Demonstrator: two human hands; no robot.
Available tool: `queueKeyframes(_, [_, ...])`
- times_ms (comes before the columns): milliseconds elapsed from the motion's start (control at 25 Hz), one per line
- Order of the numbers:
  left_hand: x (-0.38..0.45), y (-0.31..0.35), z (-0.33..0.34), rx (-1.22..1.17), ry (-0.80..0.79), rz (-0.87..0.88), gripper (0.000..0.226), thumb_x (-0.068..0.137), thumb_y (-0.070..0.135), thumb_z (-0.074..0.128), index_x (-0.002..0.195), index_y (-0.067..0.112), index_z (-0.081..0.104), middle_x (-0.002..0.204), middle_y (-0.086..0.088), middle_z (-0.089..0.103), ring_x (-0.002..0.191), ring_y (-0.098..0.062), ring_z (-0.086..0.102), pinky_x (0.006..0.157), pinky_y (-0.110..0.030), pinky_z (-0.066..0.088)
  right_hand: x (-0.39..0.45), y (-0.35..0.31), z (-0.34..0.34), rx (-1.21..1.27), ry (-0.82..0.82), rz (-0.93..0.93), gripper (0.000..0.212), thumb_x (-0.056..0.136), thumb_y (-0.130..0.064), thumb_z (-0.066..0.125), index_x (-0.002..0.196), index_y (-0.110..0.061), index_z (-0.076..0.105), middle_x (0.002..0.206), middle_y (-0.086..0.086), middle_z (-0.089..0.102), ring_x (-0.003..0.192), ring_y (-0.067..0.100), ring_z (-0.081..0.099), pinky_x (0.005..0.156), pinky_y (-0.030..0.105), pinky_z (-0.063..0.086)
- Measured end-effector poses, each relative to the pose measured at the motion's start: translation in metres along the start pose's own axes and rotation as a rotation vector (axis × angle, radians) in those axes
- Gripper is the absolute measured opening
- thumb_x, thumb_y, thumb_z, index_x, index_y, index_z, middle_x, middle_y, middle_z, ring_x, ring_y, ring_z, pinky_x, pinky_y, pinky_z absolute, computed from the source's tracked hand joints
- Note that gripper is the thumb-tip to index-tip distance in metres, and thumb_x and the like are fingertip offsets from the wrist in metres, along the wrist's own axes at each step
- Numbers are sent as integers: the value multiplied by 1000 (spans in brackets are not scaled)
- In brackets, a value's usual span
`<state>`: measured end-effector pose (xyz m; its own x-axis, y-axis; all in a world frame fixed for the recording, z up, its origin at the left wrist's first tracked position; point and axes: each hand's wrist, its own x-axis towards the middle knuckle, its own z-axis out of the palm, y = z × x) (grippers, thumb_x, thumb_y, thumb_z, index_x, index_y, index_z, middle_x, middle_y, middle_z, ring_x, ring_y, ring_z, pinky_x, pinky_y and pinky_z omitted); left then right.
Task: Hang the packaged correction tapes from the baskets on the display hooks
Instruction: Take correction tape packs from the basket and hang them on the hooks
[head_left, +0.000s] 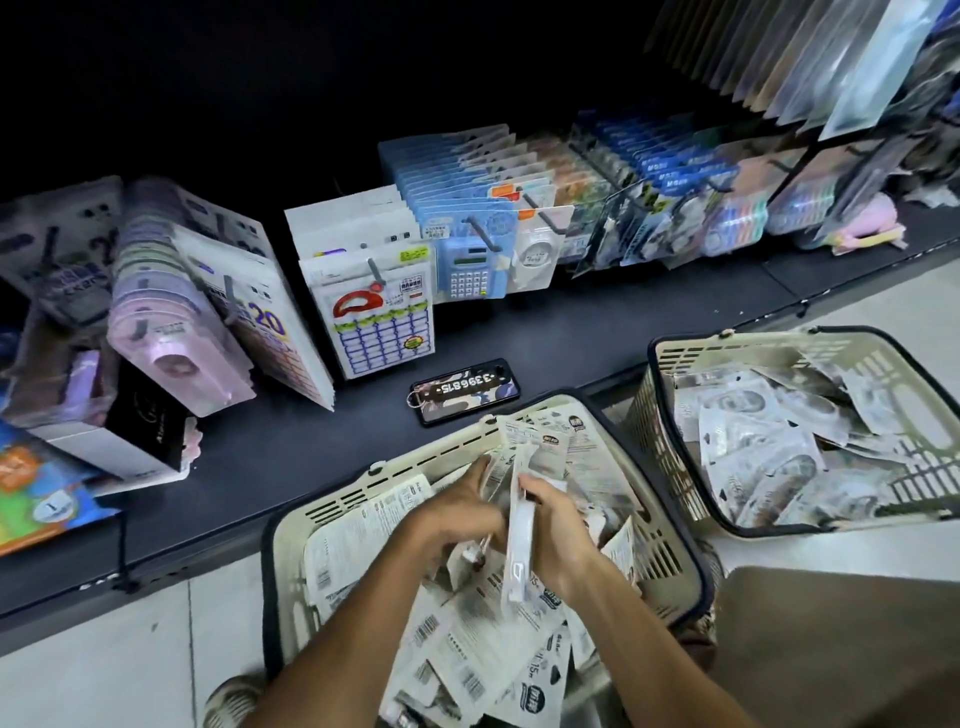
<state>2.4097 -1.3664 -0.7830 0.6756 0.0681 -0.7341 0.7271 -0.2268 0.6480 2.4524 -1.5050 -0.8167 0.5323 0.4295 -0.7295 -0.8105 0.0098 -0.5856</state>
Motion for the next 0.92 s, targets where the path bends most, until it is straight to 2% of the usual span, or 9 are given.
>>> queueKeyframes(80, [-6, 2, -13, -84, -22, 8, 103, 71, 4, 71, 158, 37, 27, 149, -6, 54, 131, -30, 55, 102, -40, 52, -3, 6, 5, -1, 4, -18, 45, 87, -36, 68, 119, -5, 64, 100, 19, 75, 82, 30, 73, 66, 40, 60])
queueKeyframes(160, [-15, -2, -25, -202, -70, 42, 85, 63, 6, 70, 143, 26, 50, 126, -11, 70, 116, -33, 67, 99, -48, 56, -9, 12, 9, -27, 20, -59, 44, 87, -36, 71, 121, -8, 66, 105, 24, 74, 84, 34, 73, 69, 43, 60])
queueKeyframes(240, [-25, -8, -37, -376, -113, 71, 69, 62, 5, 70, 129, 15, 58, 109, -15, 77, 99, -34, 74, 86, -46, 62, -18, 10, 8, -23, 17, -133, 42, 83, -36, 74, 114, -8, 71, 97, 19, 76, 79, 31, 73, 68, 40, 59])
queueKeyframes(320, [-35, -21, -42, -597, -105, 88, 54, 62, 6, 70, 116, 8, 63, 94, -16, 79, 83, -31, 77, 67, -40, 63, -26, -2, 5, 0, -1, -197, 39, 78, -38, 75, 103, -7, 72, 79, 11, 74, 61, 20, 69, 54, 31, 56])
queueKeyframes(400, [-47, -40, -36, -807, -74, 101, 52, 53, 9, 75, 104, 1, 67, 85, -20, 77, 73, -33, 76, 58, -39, 62, -33, -18, 9, 4, -16, -203, 43, 73, -40, 78, 102, -8, 70, 71, 7, 70, 53, 17, 64, 47, 26, 52])
queueKeyframes(560, [-61, -56, -16, -963, -55, 110, 65, 39, 15, 77, 101, -3, 68, 87, -24, 72, 77, -38, 70, 74, -46, 57, -32, -24, 18, -111, 139, -137, 49, 71, -36, 86, 110, -12, 68, 100, 21, 76, 80, 33, 72, 77, 52, 61])
queueKeyframes(720, [-65, -47, -12, -933, -45, 106, 45, 44, 14, 78, 88, 6, 81, 94, -22, 77, 78, -35, 75, 72, -45, 61, -36, -3, 11, -126, 89, 57, 29, 83, -34, 77, 93, -7, 74, 81, 16, 75, 64, 28, 71, 57, 33, 56])
queueKeyframes(840, [-66, -52, -18, -928, 104, 72, 45, 64, 10, 73, 109, 6, 71, 97, -19, 78, 85, -35, 75, 79, -47, 60, -38, -4, 15, -114, 149, 36, 30, 84, -34, 74, 93, -6, 72, 71, 10, 72, 56, 24, 67, 50, 30, 52])
queueKeyframes(920, [-64, -61, -25, -896, 264, 72, 39, 80, 2, 67, 118, 9, 66, 96, -16, 79, 83, -33, 76, 70, -45, 62, -40, -19, 15, -113, 296, -58, 32, 86, -37, 73, 97, -7, 71, 69, 7, 68, 57, 21, 64, 51, 30, 51])
